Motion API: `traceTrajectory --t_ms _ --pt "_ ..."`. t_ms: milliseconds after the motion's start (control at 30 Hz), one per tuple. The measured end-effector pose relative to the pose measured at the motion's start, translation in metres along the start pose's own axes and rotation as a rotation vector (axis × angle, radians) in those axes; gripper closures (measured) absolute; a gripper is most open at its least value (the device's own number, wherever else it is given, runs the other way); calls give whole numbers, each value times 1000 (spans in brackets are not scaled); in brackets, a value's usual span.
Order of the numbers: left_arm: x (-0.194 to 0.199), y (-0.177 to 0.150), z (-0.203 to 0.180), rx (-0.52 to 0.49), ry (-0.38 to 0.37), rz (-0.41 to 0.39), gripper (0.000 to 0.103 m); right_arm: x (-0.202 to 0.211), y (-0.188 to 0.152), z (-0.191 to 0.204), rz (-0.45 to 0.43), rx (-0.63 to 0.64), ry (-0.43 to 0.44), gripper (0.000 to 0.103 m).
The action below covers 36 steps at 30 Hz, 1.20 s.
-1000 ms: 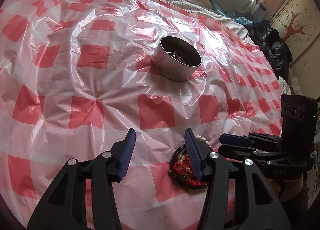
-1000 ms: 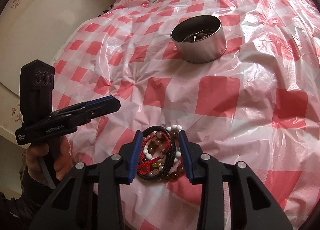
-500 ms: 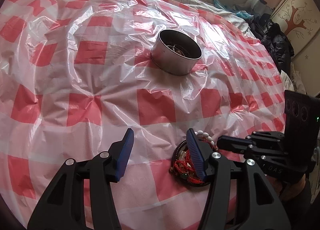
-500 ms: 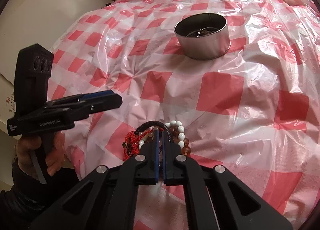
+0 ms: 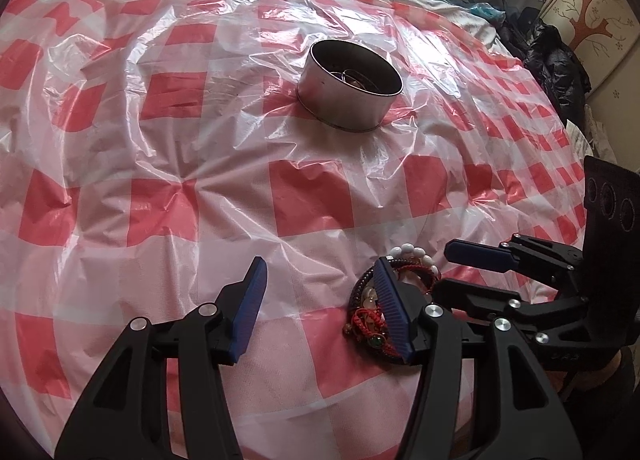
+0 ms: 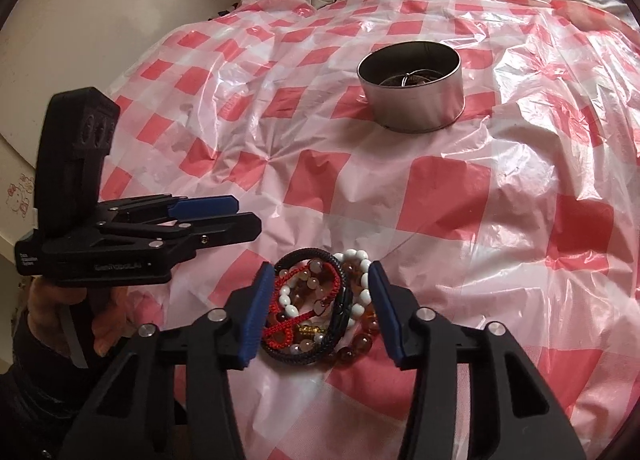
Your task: Organize jewelry
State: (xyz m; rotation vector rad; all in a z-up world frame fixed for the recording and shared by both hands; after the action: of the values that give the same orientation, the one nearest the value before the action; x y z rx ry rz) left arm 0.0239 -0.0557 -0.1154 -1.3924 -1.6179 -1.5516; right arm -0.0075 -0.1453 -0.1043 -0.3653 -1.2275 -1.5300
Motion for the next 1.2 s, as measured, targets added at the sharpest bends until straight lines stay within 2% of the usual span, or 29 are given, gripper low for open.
traceTrajectory --t_ms 33,100,167,367,500,600,733,867,900,933,967,1000,1033,1067,1133,1167,1200 --pt "0 0 -1 -5 1 1 50 -4 -1 -1 12 18 -22 78" --pt "0 0 -3 -12 3 0 50 -9 -3 -4 26 45 -56 92" --pt "1 1 -2 -11 6 -4 50 -5 -2 -6 11 34 -48 100" --pt "2 0 1 -12 9 0 50 14 7 -16 -48 -46 24 100" --pt "0 -2 0 -15 4 10 48 30 14 -28 -94 -91 26 100" --pt "-8 -11 -9 -67 6 46 43 38 16 -41 -112 -129 7 100" --pt "-18 -24 -20 -149 29 88 42 34 11 -56 -90 -173 -14 100" --pt "-21 -29 -21 -190 64 78 42 22 1 -61 -31 -195 -12 99" --pt "-21 -29 -21 -198 67 71 43 19 -1 -62 -16 -201 -9 99" --pt "-21 -29 -21 -205 71 62 48 16 -3 -62 -8 -203 -13 93" --pt "-21 -29 -22 -211 68 58 62 14 -5 -62 -3 -203 -11 80" --pt "-21 -29 -23 -216 60 63 79 10 -7 -60 5 -199 -7 75" --pt "-21 -29 -24 -221 54 65 87 6 -8 -60 14 -185 -24 74" --pt "-19 -28 -25 -230 58 56 91 3 -10 -59 21 -168 -43 74" --pt "-13 -25 -25 -228 47 37 92 0 -12 -59 26 -149 -63 76" --pt "-9 -22 -26 -220 27 27 93 0 -11 -60 24 -152 -62 80" --pt "-7 -19 -25 -210 17 20 94 0 -11 -61 21 -162 -51 90"
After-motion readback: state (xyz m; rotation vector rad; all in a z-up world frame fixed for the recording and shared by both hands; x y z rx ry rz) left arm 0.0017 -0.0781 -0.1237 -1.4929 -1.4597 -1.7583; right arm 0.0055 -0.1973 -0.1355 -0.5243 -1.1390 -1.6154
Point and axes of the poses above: each gripper's, at about its wrist camera, not at the fingertips, and x roughly against the way its jaws point, z to its left, y to its top, the point moved 10 cm from there along -x, roughly the way its jaws point, and after that the axes turned 5 degrees about y, right-handed, at the moved point
